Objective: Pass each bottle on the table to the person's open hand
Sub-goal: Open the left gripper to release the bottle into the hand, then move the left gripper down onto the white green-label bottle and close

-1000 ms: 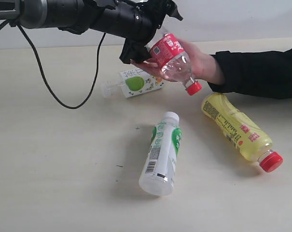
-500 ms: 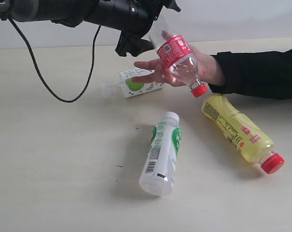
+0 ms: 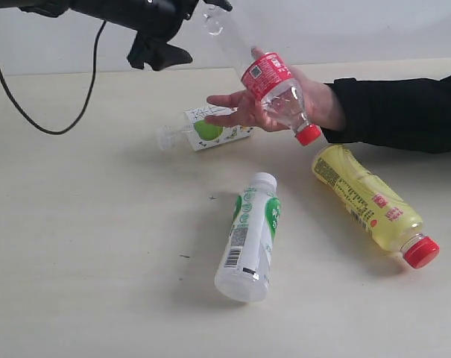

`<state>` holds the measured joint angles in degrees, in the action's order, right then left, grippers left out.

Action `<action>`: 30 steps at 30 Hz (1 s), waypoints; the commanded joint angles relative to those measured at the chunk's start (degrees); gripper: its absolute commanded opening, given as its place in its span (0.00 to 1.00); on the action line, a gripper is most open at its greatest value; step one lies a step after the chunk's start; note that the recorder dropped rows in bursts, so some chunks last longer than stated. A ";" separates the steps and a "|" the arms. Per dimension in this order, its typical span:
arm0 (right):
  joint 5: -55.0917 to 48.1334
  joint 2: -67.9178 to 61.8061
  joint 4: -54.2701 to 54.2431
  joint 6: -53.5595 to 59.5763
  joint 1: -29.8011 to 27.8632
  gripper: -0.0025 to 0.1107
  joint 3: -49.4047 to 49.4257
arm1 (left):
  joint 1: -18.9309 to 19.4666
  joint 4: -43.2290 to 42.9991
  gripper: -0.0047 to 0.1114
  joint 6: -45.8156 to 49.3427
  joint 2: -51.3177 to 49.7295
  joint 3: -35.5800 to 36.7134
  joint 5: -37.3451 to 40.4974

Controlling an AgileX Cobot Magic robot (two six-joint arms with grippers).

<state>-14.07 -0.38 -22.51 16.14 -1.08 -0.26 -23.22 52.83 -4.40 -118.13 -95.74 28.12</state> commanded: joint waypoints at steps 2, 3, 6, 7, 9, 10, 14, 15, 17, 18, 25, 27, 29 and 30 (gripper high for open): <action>0.03 0.38 0.04 0.17 -0.24 0.02 0.26 | 1.58 -1.41 0.82 11.39 5.34 -0.42 3.78; 0.03 0.38 0.04 0.17 -0.24 0.02 0.26 | 1.58 -1.95 0.82 12.77 5.88 -0.42 4.30; 0.03 0.38 0.04 0.17 -0.24 0.02 0.26 | 1.58 -4.72 0.82 13.94 7.49 -0.42 8.76; 0.03 0.38 0.04 0.17 -0.24 0.02 0.26 | 1.58 -4.87 0.82 14.51 7.58 -0.42 10.12; 0.03 0.38 0.04 0.17 -0.24 0.02 0.26 | 1.58 -5.43 0.82 14.68 7.58 -0.42 12.92; 0.03 0.38 0.04 0.17 -0.24 0.02 0.26 | 1.58 -6.17 0.82 14.68 7.58 -0.42 14.13; 0.03 0.38 0.04 0.17 -0.24 0.02 0.26 | 1.58 -6.31 0.82 14.68 7.58 -0.42 16.05; 0.03 0.38 0.04 0.28 -0.24 0.02 0.26 | 1.48 -6.31 0.82 15.26 7.58 -0.42 16.62; 0.03 0.38 0.04 0.28 -0.24 0.02 0.26 | 1.38 -6.31 0.82 18.40 7.58 -0.42 18.88; 0.03 0.38 0.04 0.28 -0.24 0.02 0.26 | 1.37 -6.31 0.82 20.59 7.58 -0.42 20.43; 0.03 0.38 0.04 0.17 -0.24 0.02 0.26 | 0.01 -8.00 0.78 29.92 7.58 -0.42 31.96; 0.03 0.38 0.04 0.17 -0.24 0.02 0.26 | -1.34 -10.21 0.70 29.96 7.58 -0.42 34.02; 0.03 0.38 0.04 0.17 -0.24 0.02 0.26 | -3.20 -12.78 0.61 29.96 7.61 -0.42 35.89; 0.03 0.38 0.04 0.17 -0.24 0.02 0.26 | -4.00 -13.63 0.59 29.96 7.61 -0.42 36.75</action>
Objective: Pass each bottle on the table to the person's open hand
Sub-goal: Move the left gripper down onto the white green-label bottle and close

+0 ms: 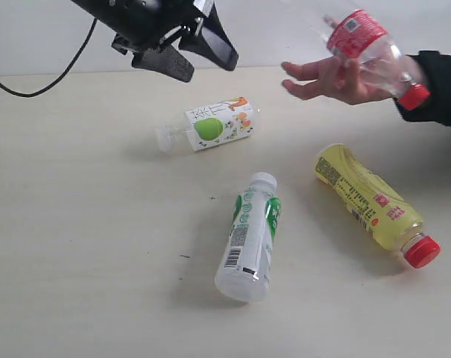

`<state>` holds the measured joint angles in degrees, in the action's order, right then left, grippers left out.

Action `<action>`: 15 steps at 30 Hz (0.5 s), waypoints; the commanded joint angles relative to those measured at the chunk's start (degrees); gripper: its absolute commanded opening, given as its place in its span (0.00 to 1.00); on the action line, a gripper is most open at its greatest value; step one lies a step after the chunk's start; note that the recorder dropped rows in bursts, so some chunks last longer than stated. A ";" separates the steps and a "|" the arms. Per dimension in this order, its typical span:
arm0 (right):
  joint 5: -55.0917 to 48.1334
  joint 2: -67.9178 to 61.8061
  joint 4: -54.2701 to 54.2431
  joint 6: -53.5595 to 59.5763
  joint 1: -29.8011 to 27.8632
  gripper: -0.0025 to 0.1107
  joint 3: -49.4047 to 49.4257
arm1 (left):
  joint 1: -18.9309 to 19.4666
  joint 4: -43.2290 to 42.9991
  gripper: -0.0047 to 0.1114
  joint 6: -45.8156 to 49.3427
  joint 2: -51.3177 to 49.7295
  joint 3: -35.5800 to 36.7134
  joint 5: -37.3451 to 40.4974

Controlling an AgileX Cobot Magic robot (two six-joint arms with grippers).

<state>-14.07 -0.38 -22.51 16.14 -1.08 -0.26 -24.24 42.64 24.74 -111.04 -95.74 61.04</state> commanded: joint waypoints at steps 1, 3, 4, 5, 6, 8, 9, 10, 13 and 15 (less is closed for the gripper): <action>0.03 0.38 0.04 0.17 -0.24 0.02 0.26 | -4.10 -4.51 0.58 0.81 0.52 -0.42 4.66; 0.03 0.38 0.04 0.17 -0.24 0.02 0.26 | -6.47 -7.69 0.59 0.47 0.52 -0.42 6.00; 0.03 0.38 0.04 0.17 -0.24 0.02 0.26 | -7.97 -9.93 0.59 -0.27 0.52 -0.42 6.43; 0.03 0.38 0.04 0.17 -0.24 0.02 0.26 | -9.61 -12.89 0.59 -1.87 0.52 -0.42 6.56; 0.03 0.38 0.04 0.17 -0.24 0.02 0.26 | -11.02 -15.55 0.59 -3.46 0.52 -0.19 6.56; 0.03 0.38 0.04 0.17 -0.24 0.02 0.26 | -14.93 -23.55 0.59 -9.87 0.52 -0.19 6.30; 0.03 0.38 0.04 0.17 -0.24 0.02 0.26 | -16.38 -27.24 0.59 -13.39 0.52 -0.19 6.06; 0.03 0.38 0.04 0.17 -0.24 0.02 0.26 | -18.15 -31.74 0.59 -17.92 0.40 -0.19 6.06; 0.03 0.38 0.04 0.17 -0.24 0.02 0.26 | -22.18 -38.93 0.59 -29.22 0.40 0.05 6.40; 0.03 0.38 0.04 0.17 -0.24 0.02 0.26 | -23.96 -38.97 0.59 -32.78 0.30 0.07 5.87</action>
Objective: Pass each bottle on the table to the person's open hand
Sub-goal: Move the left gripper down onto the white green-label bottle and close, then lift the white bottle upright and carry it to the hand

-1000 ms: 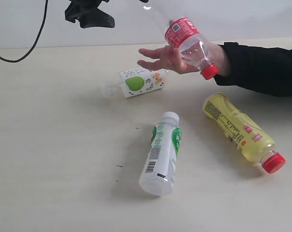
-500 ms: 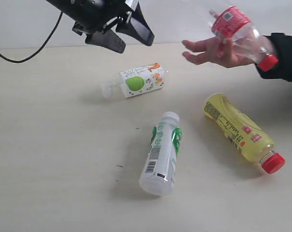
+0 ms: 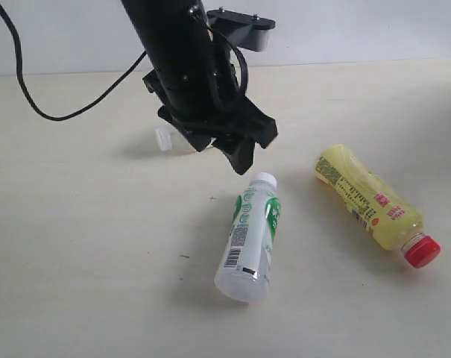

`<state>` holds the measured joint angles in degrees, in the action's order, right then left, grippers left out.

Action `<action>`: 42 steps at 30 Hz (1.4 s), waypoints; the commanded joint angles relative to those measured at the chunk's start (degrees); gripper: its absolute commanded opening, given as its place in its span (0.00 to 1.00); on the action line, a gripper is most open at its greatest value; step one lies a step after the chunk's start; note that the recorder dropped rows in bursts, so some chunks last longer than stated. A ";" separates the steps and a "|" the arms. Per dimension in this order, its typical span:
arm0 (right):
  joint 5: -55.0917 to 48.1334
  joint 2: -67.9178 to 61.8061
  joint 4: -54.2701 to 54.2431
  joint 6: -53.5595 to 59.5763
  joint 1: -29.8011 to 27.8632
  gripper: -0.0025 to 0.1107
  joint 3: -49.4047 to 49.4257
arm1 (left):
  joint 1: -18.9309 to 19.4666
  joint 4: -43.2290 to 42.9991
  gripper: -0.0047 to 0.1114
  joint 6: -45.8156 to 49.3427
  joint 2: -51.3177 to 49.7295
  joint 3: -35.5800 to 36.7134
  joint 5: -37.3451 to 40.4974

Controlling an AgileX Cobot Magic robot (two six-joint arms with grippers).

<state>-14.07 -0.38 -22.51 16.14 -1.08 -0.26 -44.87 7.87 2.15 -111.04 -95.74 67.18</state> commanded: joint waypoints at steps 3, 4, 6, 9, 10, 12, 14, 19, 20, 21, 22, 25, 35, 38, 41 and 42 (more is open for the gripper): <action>0.03 0.38 0.04 0.17 -0.24 0.02 0.26 | -5.41 -4.20 0.59 -13.35 0.32 0.07 -2.39; 0.03 0.38 0.04 0.17 -0.24 0.02 0.26 | -5.72 -4.20 0.59 -13.47 0.32 0.07 -2.76; 0.03 0.38 0.04 0.17 -0.24 0.02 0.26 | -6.00 -4.20 0.59 -13.47 0.32 0.07 -2.83; 0.03 0.38 0.04 0.17 -0.24 0.02 0.26 | -5.98 -4.31 0.59 -14.65 0.32 0.07 -2.41; 0.03 0.38 0.04 0.17 -0.24 0.02 0.26 | -5.98 -4.31 0.59 -15.09 0.32 0.07 -2.40; 0.03 0.38 0.04 0.17 -0.24 0.02 0.26 | -5.98 -4.31 0.60 -16.67 0.32 0.16 -2.40; 0.03 0.38 0.04 0.17 -0.24 0.02 0.26 | -5.98 -4.20 0.66 -18.82 0.32 0.16 -2.40; 0.03 0.38 0.04 0.17 -0.24 0.02 0.26 | -6.01 -4.20 0.78 -22.49 0.32 1.98 -4.40; 0.03 0.38 0.04 0.17 -0.24 0.02 0.26 | -6.01 -4.20 0.77 -22.79 0.32 2.86 -5.47; 0.03 0.38 0.04 0.17 -0.24 0.02 0.26 | -6.01 -4.20 0.77 -23.10 0.32 3.53 -6.34; 0.03 0.38 0.04 0.17 -0.24 0.02 0.26 | -6.01 -4.20 0.77 -23.21 0.32 4.41 -7.29; 0.03 0.38 0.04 0.17 -0.24 0.02 0.26 | -6.01 -4.31 0.77 -23.39 -0.50 6.53 -10.63; 0.03 0.38 0.04 0.17 -0.24 0.02 0.26 | -6.01 -4.31 0.77 -23.16 -8.34 6.86 -13.10; 0.03 0.38 0.04 0.17 -0.24 0.02 0.26 | -6.01 -4.31 0.77 -22.40 -9.15 6.86 -14.68; 0.03 0.38 0.04 0.17 -0.24 0.02 0.26 | -6.01 -4.31 0.77 -22.31 -10.31 6.86 -15.34; 0.03 0.38 0.04 0.17 -0.24 0.02 0.26 | -6.01 -4.31 0.77 -22.31 -10.68 6.86 -15.50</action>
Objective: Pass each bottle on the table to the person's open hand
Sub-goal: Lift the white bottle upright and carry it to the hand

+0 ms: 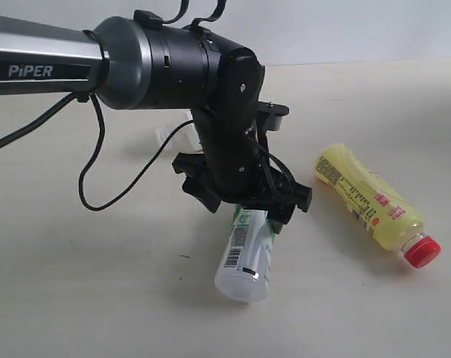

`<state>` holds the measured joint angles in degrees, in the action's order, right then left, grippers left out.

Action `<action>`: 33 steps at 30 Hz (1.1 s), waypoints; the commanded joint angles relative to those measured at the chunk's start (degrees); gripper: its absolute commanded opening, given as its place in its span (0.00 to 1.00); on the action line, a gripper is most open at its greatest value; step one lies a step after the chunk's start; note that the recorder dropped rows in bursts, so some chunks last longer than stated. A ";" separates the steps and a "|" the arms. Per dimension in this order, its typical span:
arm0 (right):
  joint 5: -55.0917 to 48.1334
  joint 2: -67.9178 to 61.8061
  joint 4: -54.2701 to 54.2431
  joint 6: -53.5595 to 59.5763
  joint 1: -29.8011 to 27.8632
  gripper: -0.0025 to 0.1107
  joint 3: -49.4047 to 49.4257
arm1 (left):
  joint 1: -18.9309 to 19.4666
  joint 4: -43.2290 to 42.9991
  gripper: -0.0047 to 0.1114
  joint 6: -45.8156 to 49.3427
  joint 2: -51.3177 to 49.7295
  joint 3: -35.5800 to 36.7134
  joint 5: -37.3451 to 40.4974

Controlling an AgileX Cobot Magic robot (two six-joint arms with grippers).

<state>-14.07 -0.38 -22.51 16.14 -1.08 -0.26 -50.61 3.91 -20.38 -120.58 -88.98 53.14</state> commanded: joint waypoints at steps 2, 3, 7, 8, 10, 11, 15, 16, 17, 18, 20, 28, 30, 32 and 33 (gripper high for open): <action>0.03 0.38 0.04 0.17 -0.24 0.02 0.26 | -0.28 0.05 0.77 0.22 -2.32 0.11 -1.46; 0.03 0.38 0.04 0.17 -0.24 0.02 0.26 | -0.28 0.18 0.77 0.22 -2.84 0.11 -1.35; 0.03 0.38 0.04 0.17 -0.24 0.02 0.26 | -0.28 0.66 0.77 0.22 -3.76 0.11 -1.46; 0.03 0.38 0.04 0.17 -0.24 0.02 0.26 | -0.28 0.66 0.77 0.22 -3.76 0.11 -1.36; 0.03 0.38 0.04 0.17 -0.24 0.02 0.26 | -0.28 0.66 0.77 0.22 -3.76 0.11 -1.36; 0.03 0.38 0.04 0.17 -0.24 0.02 0.26 | -0.28 0.66 0.77 0.22 -3.76 0.11 -1.36; 0.03 0.38 0.04 0.17 -0.24 0.02 0.26 | -0.28 0.66 0.72 0.83 -3.76 0.11 -0.95; 0.03 0.38 0.04 0.17 -0.24 0.02 0.26 | -0.28 0.66 0.67 1.01 -3.76 0.11 -0.43; 0.03 0.38 0.04 0.17 -0.24 0.02 0.26 | -0.28 0.66 0.58 1.14 -3.76 0.11 0.07; 0.03 0.38 0.04 0.17 -0.24 0.02 0.26 | -0.28 0.66 0.48 1.14 -3.76 0.11 0.77; 0.03 0.38 0.04 0.17 -0.24 0.02 0.26 | -0.28 1.01 0.22 1.14 -3.76 0.11 2.25; 0.03 0.38 0.04 0.17 -0.24 0.02 0.26 | -0.28 1.12 0.04 1.54 2.32 -1.54 4.28; 0.03 0.38 0.04 0.17 -0.24 0.02 0.26 | -0.28 1.12 0.04 0.78 4.84 -3.10 3.85; 0.03 0.38 0.04 0.27 -0.24 0.02 0.26 | -0.28 1.12 0.04 -0.65 6.86 -5.09 3.32; 0.03 0.38 0.04 0.27 -0.24 0.02 0.26 | -0.28 1.12 0.04 -1.64 7.83 -6.29 3.00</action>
<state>-14.07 -0.38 -22.51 16.14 -1.08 -0.26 -50.61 4.53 -19.87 -116.01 -92.54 57.25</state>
